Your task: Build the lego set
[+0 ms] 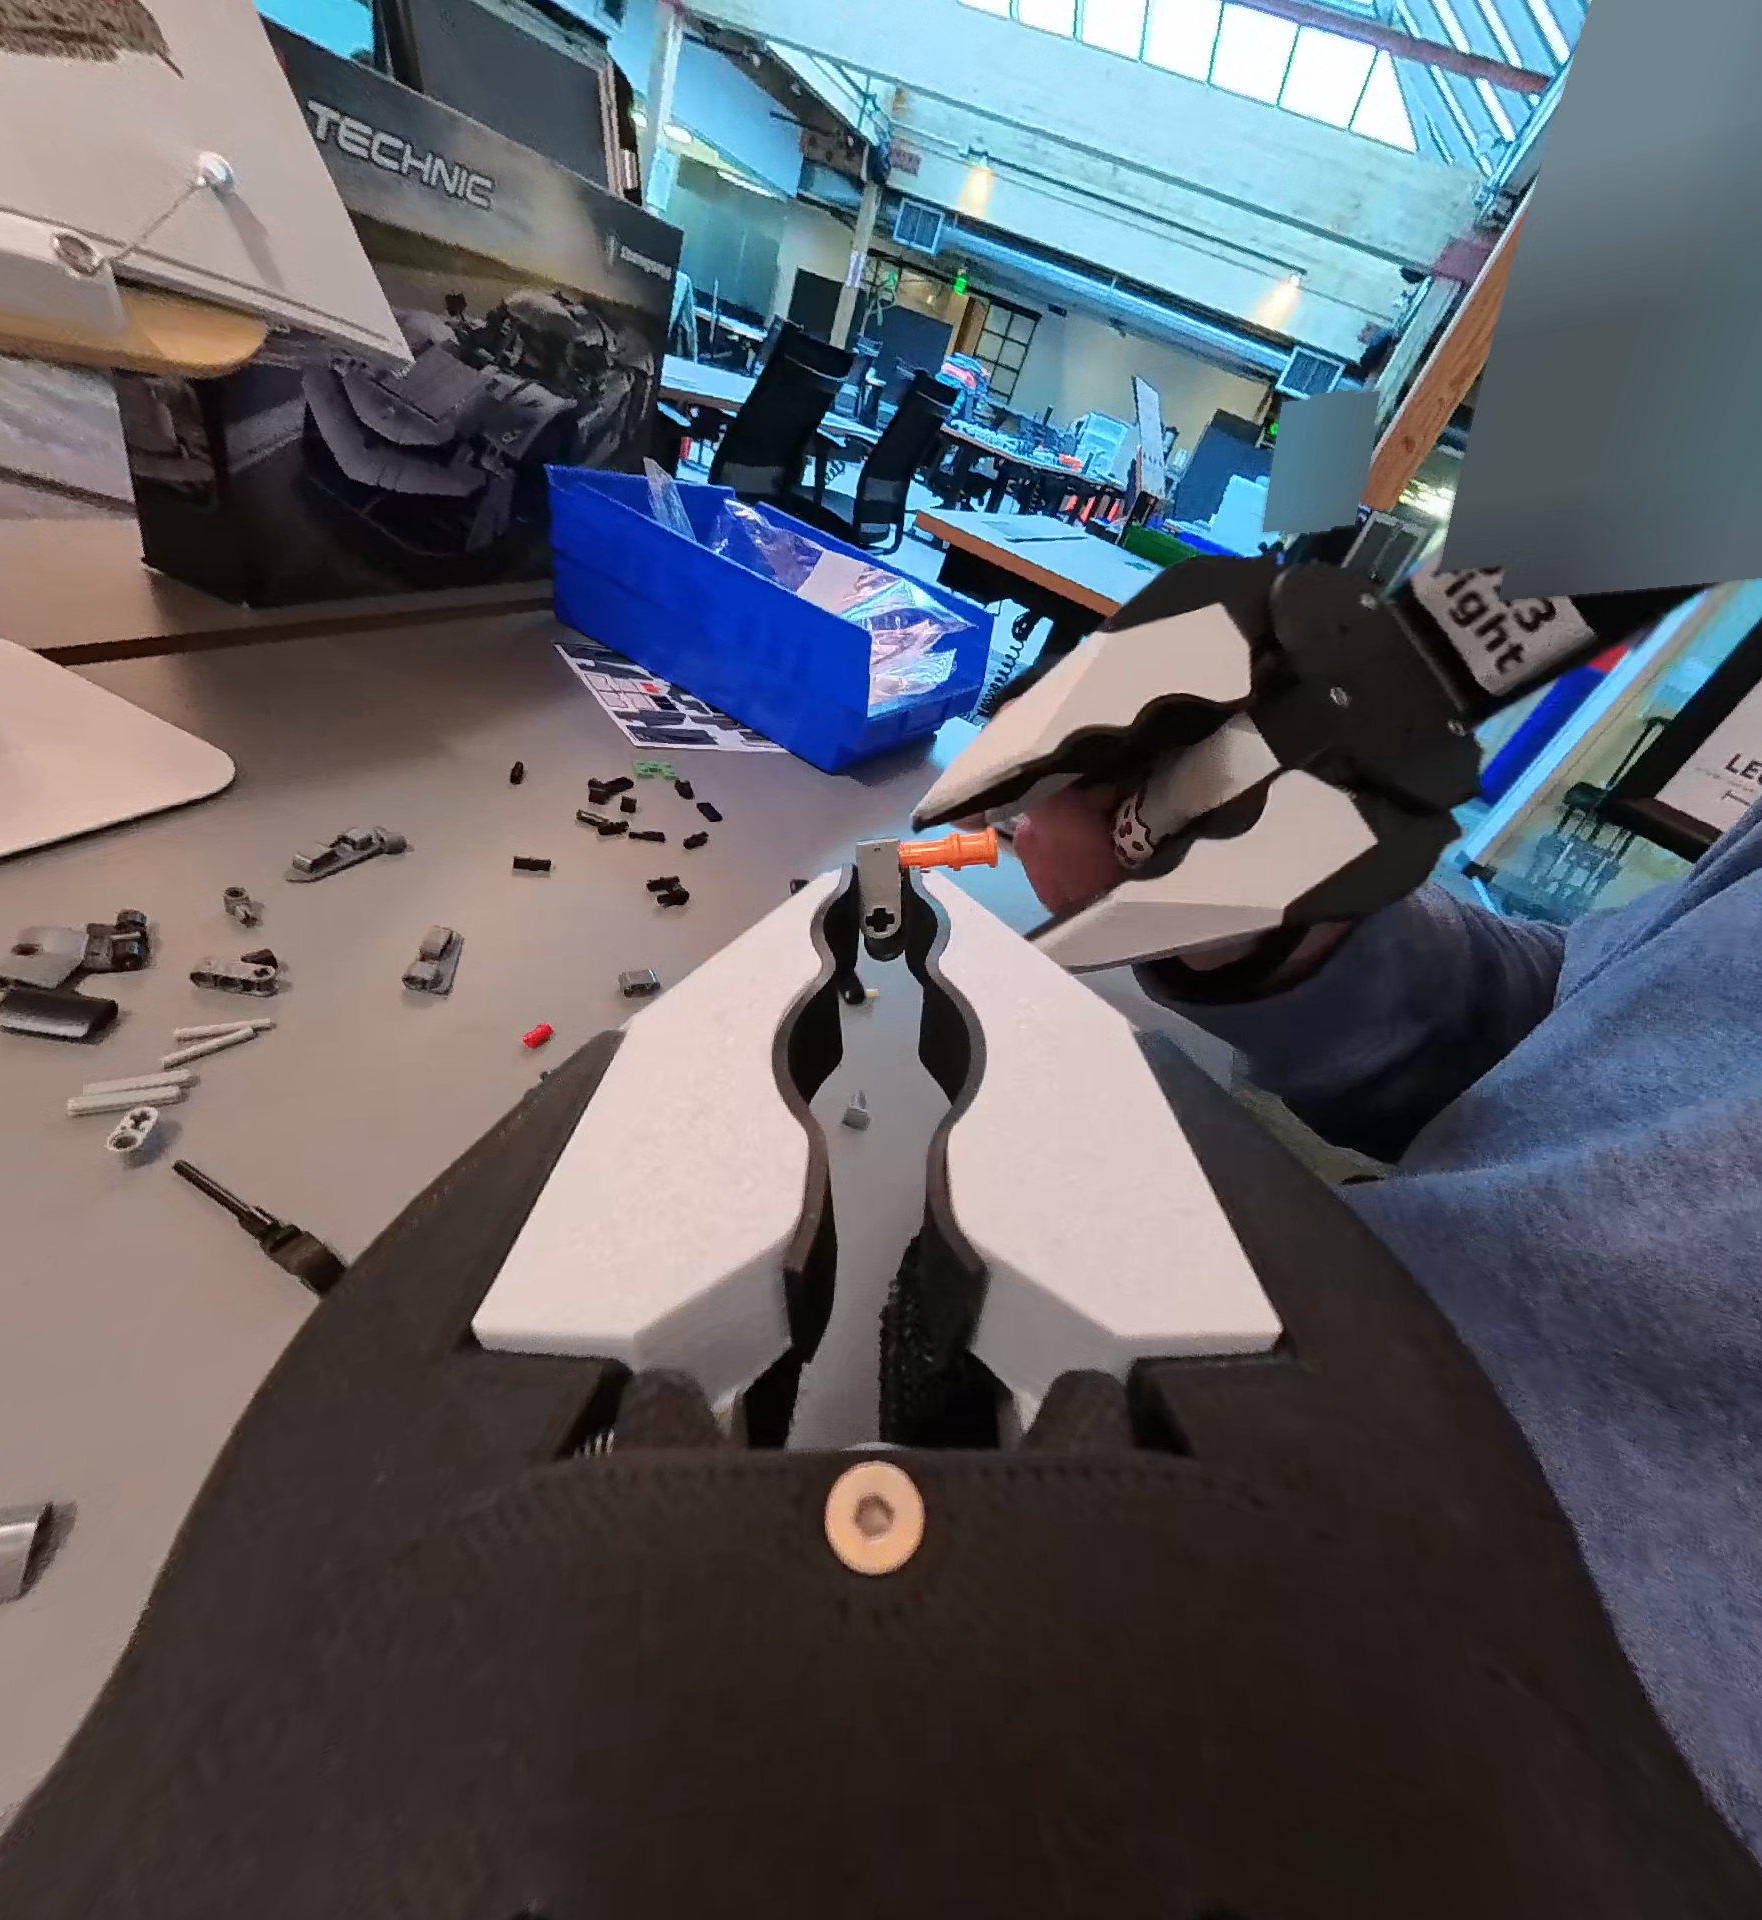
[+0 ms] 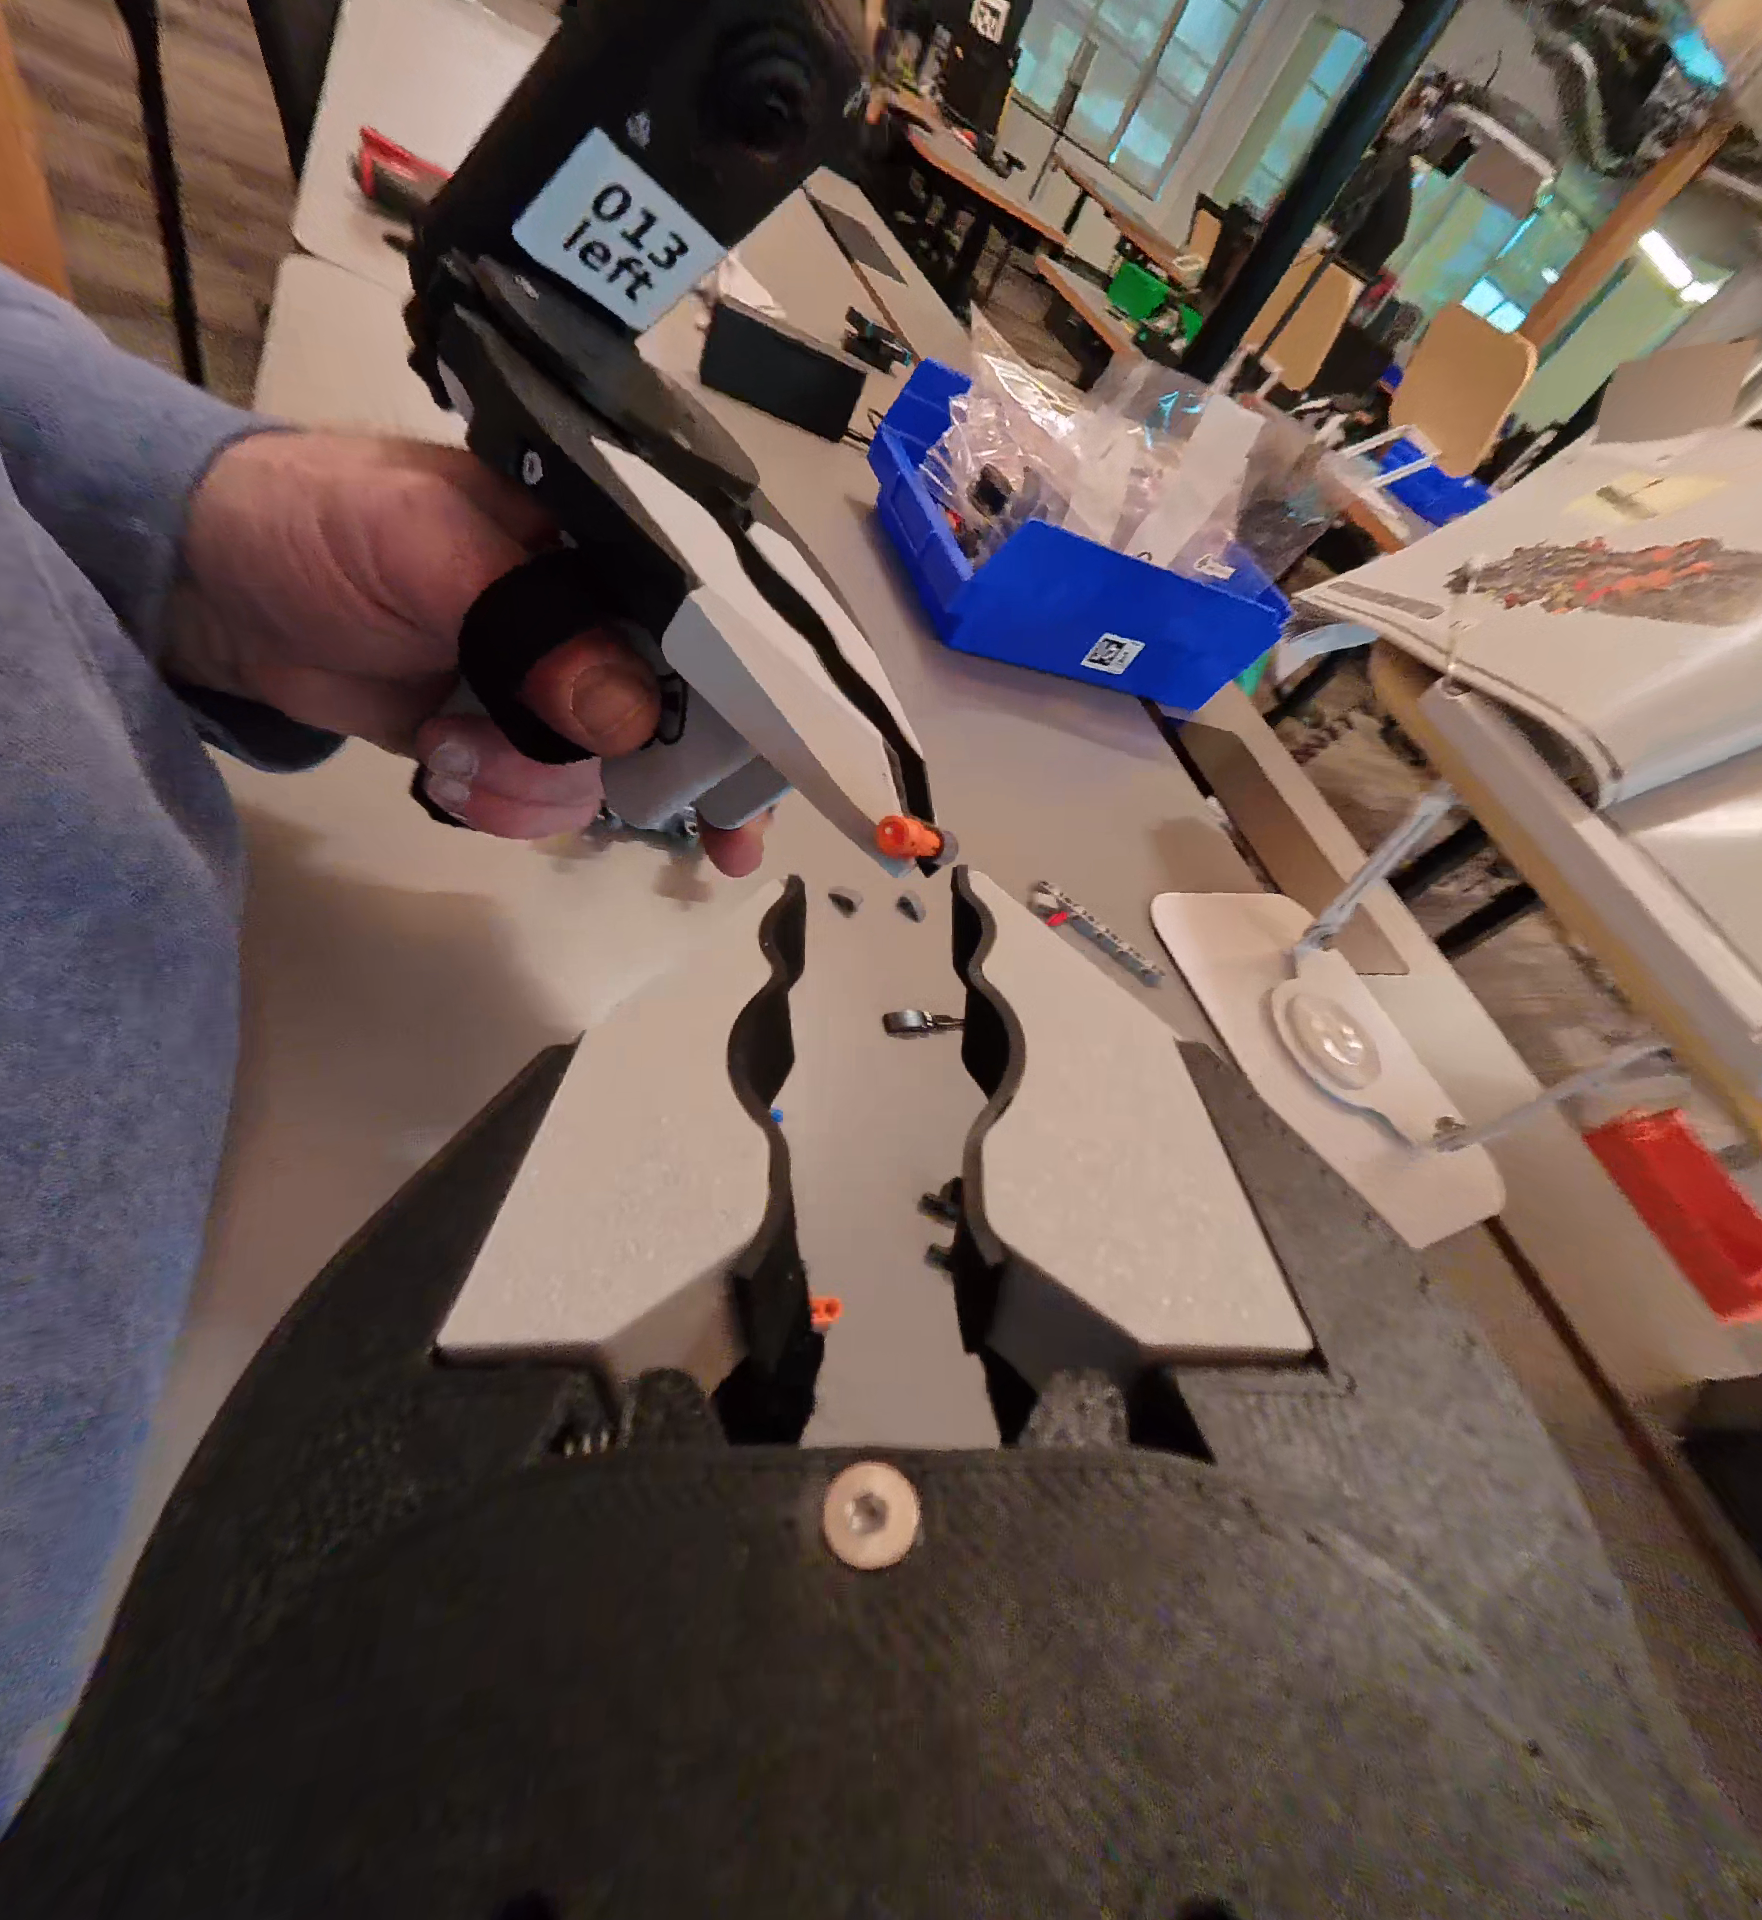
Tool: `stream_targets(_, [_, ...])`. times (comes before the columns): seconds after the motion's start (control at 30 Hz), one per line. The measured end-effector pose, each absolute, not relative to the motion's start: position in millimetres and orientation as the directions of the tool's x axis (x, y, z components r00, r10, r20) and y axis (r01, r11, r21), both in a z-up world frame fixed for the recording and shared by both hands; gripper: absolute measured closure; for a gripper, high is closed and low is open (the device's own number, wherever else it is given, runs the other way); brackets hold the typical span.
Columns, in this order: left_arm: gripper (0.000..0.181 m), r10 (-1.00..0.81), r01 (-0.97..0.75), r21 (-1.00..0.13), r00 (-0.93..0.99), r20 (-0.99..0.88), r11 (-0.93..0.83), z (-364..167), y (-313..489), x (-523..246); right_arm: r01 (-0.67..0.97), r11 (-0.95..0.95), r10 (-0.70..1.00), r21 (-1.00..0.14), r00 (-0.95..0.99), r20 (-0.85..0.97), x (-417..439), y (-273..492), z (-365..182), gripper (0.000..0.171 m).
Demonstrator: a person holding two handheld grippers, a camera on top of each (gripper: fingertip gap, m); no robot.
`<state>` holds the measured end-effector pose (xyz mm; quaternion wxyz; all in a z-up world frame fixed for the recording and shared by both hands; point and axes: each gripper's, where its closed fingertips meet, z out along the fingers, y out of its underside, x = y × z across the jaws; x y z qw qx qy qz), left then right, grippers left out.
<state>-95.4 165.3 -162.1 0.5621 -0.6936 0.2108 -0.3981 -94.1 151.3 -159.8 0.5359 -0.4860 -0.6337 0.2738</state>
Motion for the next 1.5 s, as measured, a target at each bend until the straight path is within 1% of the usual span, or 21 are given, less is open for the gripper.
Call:
stream_targets(0.1, [0.175, -0.752, 0.152, -0.954, 0.589, 0.296, -0.257, -158.5, 166.9, -94.7, 0.279, 0.276, 0.953, -0.920, 0.041, 0.299, -92.5, 154.8, -154.3, 0.145])
stream_targets(0.2, [0.175, -0.768, 0.145, -0.963, 0.582, 0.267, -0.225, -153.4, 167.5, -93.9, 0.239, 0.140, 0.989, -0.961, 0.017, 0.148, -92.0, 158.5, -150.8, 0.140])
stream_targets(0.3, [0.175, -0.779, 0.131, -0.972, 0.582, 0.233, -0.193, -148.7, 168.4, -93.5, 0.190, 0.023, 1.000, -0.981, -0.015, 0.021, -91.9, 161.0, -144.4, 0.141])
stream_targets(0.37, [0.175, -0.783, 0.112, -0.979, 0.587, 0.204, -0.172, -146.5, 169.1, -93.1, 0.160, -0.017, 0.999, -0.987, -0.034, -0.022, -92.3, 161.7, -139.7, 0.142])
stream_targets(0.53, [0.176, -0.782, 0.110, -0.982, 0.594, 0.188, -0.153, -142.8, 173.1, -92.6, 0.152, -0.017, 0.999, -0.988, -0.030, -0.022, -95.6, 166.2, -137.0, 0.141])
stream_targets(0.8, [0.175, -0.780, 0.118, -0.989, 0.609, 0.141, -0.087, -132.3, 184.2, -93.4, 0.080, -0.100, 0.993, -0.992, -0.060, -0.105, -98.9, 176.7, -124.8, 0.137])
stream_targets(0.9, [0.175, -0.783, 0.076, -0.997, 0.618, 0.073, -0.033, -126.4, 186.5, -92.1, 0.051, -0.124, 0.987, -0.991, -0.099, -0.129, -98.0, 179.1, -120.0, 0.137])
stream_targets(0.97, [0.176, -0.783, 0.030, -1.000, 0.622, 0.012, 0.008, -123.3, 186.8, -91.1, 0.030, -0.126, 0.982, -0.992, -0.136, -0.128, -96.2, 177.5, -115.4, 0.141])
stream_targets(1.07, [0.176, -0.777, -0.047, -0.997, 0.625, -0.078, 0.062, -122.6, 186.6, -89.8, 0.028, -0.120, 0.979, -0.992, -0.165, -0.123, -94.3, 177.7, -114.4, 0.143])
stream_targets(1.2, [0.175, -0.773, -0.109, -0.988, 0.617, -0.150, 0.105, -121.6, 186.1, -87.7, 0.023, -0.106, 0.973, -0.994, -0.202, -0.109, -92.8, 174.1, -113.0, 0.146])
stream_targets(1.33, [0.175, -0.790, -0.115, -0.987, 0.593, -0.156, 0.109, -121.3, 184.4, -85.4, 0.030, -0.109, 0.963, -0.994, -0.246, -0.113, -90.3, 172.4, -114.2, 0.147])
stream_targets(1.5, [0.176, -0.835, -0.070, -0.995, 0.540, -0.103, 0.077, -120.8, 179.8, -80.2, 0.022, -0.116, 0.947, -0.993, -0.300, -0.117, -87.4, 168.4, -113.3, 0.146])
